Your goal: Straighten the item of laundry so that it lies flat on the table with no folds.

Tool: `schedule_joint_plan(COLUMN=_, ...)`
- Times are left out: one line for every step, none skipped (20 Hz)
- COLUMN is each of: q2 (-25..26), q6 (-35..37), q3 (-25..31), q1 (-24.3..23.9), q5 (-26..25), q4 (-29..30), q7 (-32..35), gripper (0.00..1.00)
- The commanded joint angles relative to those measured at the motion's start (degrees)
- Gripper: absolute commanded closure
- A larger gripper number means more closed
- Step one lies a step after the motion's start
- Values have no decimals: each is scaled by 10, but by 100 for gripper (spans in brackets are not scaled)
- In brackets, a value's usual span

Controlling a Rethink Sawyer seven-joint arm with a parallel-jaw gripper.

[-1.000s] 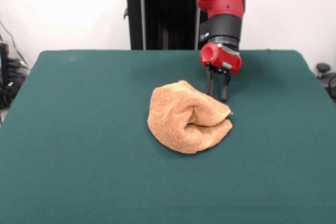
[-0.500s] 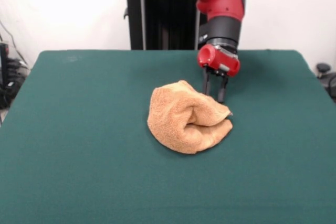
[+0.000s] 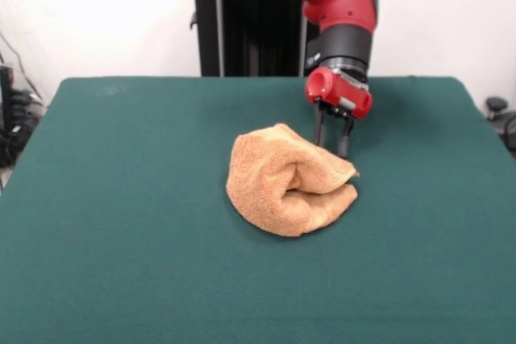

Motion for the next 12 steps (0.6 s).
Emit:
schedule_joint_plan(q2=45, q6=-72, q3=30, q1=16, q5=72, q4=-46, q7=57, gripper=0)
schedule_joint_plan(q2=46, q6=-86, q3=30, q1=17, q5=77, q4=-47, q7=58, gripper=0)
schedule_joint_plan(q2=47, q6=-89, q3=29, q1=17, q5=80, q4=-48, q7=57, gripper=0)
schedule_joint_plan(q2=48, q6=-86, q3=29, q1=16, q5=84, q4=-48, q7=55, gripper=0)
schedule_joint_plan(q2=48, q6=-90, q3=29, q1=15, q5=86, q4=-48, q7=55, gripper=0)
schedule_joint_plan(q2=47, q6=-95, q3=28, q1=15, q5=90, q4=-48, q7=54, gripper=0)
schedule_joint_plan(q2=47, q6=-96, q3=27, q1=15, q5=94, q4=-47, q7=53, gripper=0)
schedule_joint_plan(q2=47, q6=-100, q3=27, q1=13, q5=97, q4=-46, q7=53, gripper=0)
schedule_joint_plan(q2=47, q6=-101, q3=26, q1=13, q5=98, q4=-45, q7=53, gripper=0)
schedule_joint_plan(q2=48, q6=-101, q3=24, q1=13, q5=103, q4=-45, q7=50, gripper=0)
schedule_joint_plan(q2=49, q6=-101, q3=22, q1=13, q5=108, q4=-44, q7=47, gripper=0)
schedule_joint_plan(q2=50, q6=-100, q3=20, q1=13, q5=113, q4=-44, q7=43, gripper=0)
